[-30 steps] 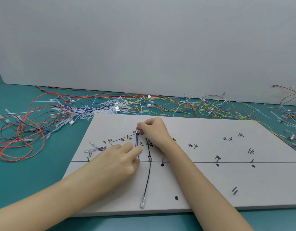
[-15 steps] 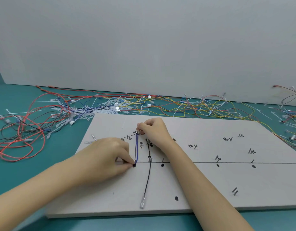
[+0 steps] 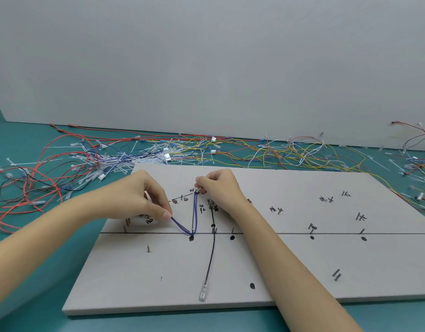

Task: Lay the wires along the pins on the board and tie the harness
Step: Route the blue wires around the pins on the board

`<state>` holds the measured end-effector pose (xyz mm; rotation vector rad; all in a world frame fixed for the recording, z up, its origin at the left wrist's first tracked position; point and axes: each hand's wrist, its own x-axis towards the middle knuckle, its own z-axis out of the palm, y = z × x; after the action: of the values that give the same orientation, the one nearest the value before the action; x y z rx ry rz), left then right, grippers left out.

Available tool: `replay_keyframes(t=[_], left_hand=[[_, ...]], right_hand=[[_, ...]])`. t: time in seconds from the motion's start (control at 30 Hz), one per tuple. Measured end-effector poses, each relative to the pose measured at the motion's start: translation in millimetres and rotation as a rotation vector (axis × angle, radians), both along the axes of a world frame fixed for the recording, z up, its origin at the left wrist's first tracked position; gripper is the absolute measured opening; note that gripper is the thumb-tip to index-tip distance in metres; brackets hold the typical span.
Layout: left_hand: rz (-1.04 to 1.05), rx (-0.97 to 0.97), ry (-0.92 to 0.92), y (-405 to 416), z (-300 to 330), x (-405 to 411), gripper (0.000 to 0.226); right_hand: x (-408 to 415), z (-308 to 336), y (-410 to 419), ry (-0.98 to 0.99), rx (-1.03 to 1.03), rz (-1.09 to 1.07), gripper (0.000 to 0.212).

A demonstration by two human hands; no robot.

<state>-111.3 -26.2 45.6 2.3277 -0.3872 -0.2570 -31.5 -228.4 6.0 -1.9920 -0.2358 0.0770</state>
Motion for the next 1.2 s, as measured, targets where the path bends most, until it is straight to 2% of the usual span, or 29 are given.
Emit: replay_keyframes(t=[0.13,0.33,0.5,0.6,0.87,0.97,1.2], left_hand=[[0.116,-0.1,-0.028,10.8,2.7,7.3,0.013],[0.088,-0.03,0.114,25.8,0.7,13.8,0.006],[0.105,-0.022,0.159,30.6,-0.4,13.6,0.035],[0.116,-0.017,0.179,31.8,-1.0,11.7,0.041],[0.109,-0.004,0.185,29.7,0.6,8.7,0.006],[0.08,0.019,0.178,32.3,-0.2,10.2,0.021],[0.081,0.052,0.149,35.3,-4.8,9.2,0.016]], right_hand=[[0.6,0.3,-0.4,-0.002,0.002,-0.004,0.025],[0.6,0.1,0.3,0.0,-0.003,-0.008,0.025],[0.2,0.7,-0.1,0.001,-0.02,-0.013,0.025],[-0.5,0.9,-0.5,-0.003,-0.024,-0.01,0.025],[-1.3,1.4,-1.0,-0.004,-0.03,-0.017,0.025],[-1.1,1.8,-1.5,-0.003,-0.035,-0.019,0.025],[-0.4,0.6,-1.2,-0.012,-0.037,-0.015,0.026]])
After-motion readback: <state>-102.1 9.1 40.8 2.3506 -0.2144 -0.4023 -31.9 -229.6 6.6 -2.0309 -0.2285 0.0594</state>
